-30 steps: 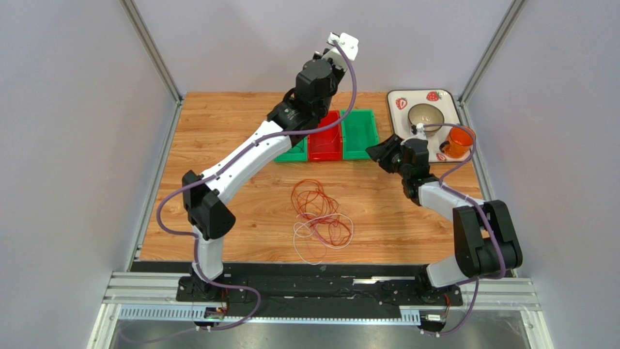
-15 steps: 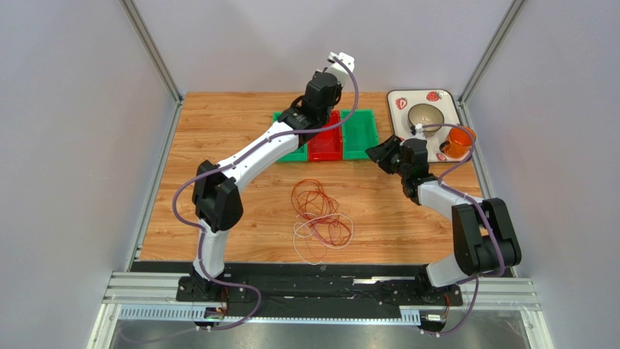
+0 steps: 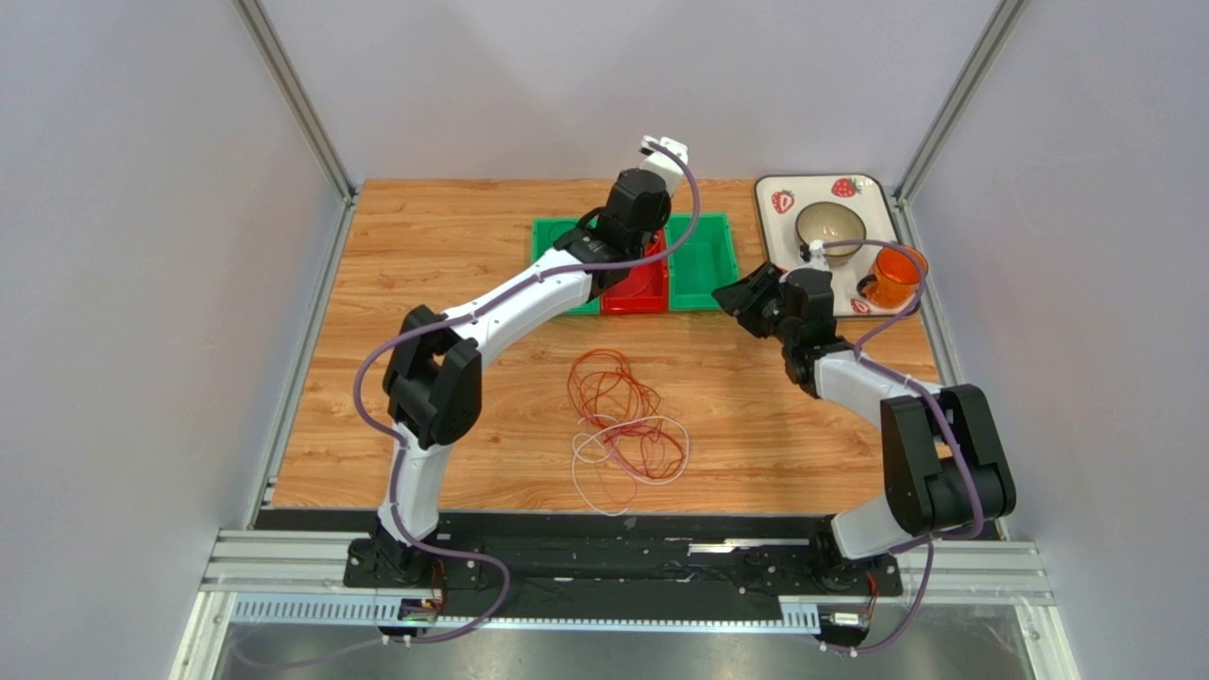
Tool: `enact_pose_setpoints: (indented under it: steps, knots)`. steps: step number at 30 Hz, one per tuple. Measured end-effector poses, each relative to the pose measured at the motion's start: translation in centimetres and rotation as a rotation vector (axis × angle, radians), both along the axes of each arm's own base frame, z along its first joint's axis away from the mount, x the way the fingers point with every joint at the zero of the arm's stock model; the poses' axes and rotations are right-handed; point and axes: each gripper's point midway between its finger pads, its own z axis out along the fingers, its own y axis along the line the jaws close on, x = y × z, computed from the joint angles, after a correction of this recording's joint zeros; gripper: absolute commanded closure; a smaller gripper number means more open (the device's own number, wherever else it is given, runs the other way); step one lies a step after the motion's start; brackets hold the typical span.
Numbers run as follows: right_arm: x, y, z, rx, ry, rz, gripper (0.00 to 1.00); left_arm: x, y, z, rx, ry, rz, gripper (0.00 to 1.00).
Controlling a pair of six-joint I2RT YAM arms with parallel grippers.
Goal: Untangle the cables
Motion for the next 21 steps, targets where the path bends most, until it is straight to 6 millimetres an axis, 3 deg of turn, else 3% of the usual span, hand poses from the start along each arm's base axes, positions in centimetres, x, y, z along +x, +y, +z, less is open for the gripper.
enact_pose_setpoints:
  steps: [9,12,13,14,21]
  knots:
    - [0.0,0.1,-0.4,0.000,0.011,0.006,0.54,0.1,-0.5,-4.8,0.023,0.082,-0.002,1.00]
    - [0.0,0.1,-0.3,0.001,0.009,0.006,0.54,0.0,-0.4,-5.7,0.033,0.101,0.000,0.54]
    - [0.0,0.1,-0.3,0.001,0.009,0.006,0.54,0.1,-0.3,-6.0,0.040,0.112,0.003,0.24]
    - [0.0,0.1,-0.3,0.001,0.009,0.006,0.54,0.2,-0.3,-6.3,0.044,0.122,0.008,0.01]
    - [0.0,0.1,-0.3,0.001,0.009,0.007,0.54,0.0,-0.1,-7.6,0.062,0.181,0.004,0.01]
